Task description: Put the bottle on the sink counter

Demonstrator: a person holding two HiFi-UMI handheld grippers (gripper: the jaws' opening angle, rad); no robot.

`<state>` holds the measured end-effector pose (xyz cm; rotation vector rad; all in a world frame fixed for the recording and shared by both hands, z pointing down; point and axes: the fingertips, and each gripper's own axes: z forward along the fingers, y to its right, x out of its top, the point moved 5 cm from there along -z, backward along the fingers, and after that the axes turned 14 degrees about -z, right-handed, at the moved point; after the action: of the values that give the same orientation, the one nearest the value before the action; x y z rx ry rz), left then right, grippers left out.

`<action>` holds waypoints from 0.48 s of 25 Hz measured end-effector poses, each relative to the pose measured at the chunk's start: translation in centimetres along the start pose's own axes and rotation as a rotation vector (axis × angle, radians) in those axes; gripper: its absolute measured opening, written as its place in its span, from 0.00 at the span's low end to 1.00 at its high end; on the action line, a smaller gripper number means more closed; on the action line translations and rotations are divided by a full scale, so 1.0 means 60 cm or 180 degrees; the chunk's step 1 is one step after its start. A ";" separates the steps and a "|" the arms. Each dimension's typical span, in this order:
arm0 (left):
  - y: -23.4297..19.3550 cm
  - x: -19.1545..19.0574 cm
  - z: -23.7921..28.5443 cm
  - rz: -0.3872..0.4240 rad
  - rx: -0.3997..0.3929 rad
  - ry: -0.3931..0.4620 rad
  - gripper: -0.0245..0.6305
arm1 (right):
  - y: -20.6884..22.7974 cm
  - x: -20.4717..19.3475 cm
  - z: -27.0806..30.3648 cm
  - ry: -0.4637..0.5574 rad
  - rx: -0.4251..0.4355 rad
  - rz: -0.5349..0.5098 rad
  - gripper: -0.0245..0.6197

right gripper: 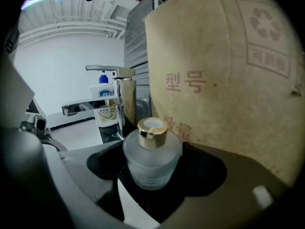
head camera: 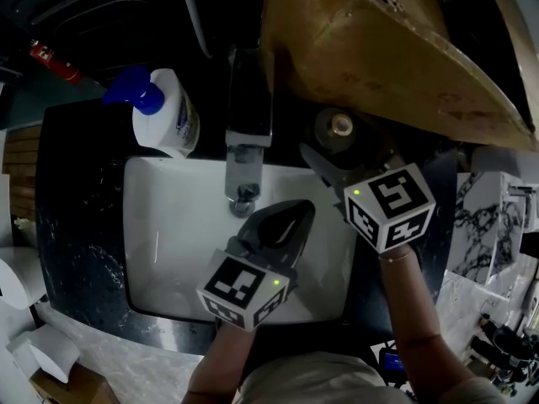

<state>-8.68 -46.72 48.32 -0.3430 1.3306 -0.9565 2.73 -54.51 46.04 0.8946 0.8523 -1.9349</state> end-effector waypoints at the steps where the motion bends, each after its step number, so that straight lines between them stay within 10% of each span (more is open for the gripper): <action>1: 0.004 -0.001 -0.003 0.0025 0.0005 -0.0007 0.05 | 0.001 -0.001 -0.008 0.0006 -0.0055 0.0012 0.60; 12: 0.089 -0.030 -0.049 0.0338 0.0072 0.0002 0.05 | -0.041 0.009 -0.118 0.0264 0.0119 0.0056 0.60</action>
<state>-9.24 -41.33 45.00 -0.2522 1.3244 -0.8820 2.24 -47.90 42.48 1.0074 0.8561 -1.9152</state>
